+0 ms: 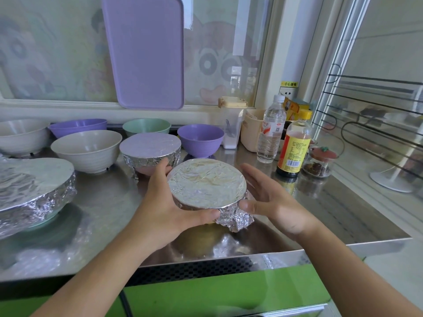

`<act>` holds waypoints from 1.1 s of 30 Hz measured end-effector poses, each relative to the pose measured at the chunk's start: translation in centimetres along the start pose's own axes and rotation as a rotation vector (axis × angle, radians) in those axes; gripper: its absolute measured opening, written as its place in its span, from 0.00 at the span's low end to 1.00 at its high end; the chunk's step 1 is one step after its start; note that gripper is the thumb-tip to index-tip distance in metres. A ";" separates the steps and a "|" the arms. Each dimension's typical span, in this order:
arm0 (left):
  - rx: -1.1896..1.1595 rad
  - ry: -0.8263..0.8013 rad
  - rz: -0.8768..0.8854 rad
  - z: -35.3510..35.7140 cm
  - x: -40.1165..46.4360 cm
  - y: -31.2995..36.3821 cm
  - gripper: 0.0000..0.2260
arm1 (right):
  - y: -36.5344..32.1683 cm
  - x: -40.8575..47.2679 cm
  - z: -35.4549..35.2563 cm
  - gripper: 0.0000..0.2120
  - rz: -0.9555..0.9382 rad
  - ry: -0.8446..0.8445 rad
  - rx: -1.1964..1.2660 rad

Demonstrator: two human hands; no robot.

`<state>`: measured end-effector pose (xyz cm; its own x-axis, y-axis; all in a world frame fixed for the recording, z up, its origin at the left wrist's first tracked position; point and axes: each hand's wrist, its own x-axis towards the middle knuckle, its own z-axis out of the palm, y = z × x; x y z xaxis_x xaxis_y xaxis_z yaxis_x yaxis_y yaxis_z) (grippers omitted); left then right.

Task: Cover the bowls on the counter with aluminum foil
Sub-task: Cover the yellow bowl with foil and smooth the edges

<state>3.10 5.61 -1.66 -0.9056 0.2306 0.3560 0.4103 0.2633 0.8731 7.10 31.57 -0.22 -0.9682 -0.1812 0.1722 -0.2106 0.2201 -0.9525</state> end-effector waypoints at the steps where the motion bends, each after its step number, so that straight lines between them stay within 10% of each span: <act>1: 0.010 0.003 0.005 0.2 0.0 0.1 0.71 | -0.2 0.0 0.2 0.53 -0.027 0.003 -0.039; 5: 0.014 0.039 -0.003 1.3 -0.2 0.2 0.74 | 0.1 -0.1 1.1 0.32 -0.104 0.038 -0.196; 22: -0.113 0.126 0.035 5.4 2.2 -1.3 0.55 | 2.0 0.5 1.9 0.39 -0.088 0.253 -0.345; 33: -0.151 0.097 0.034 5.5 2.2 -1.9 0.63 | 2.0 -0.1 2.3 0.51 -0.033 0.367 -0.315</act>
<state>0.89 10.83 -4.36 -0.9007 0.1436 0.4100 0.4264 0.1120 0.8976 7.03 29.86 -2.72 -0.9320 0.1441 0.3325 -0.2181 0.5095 -0.8324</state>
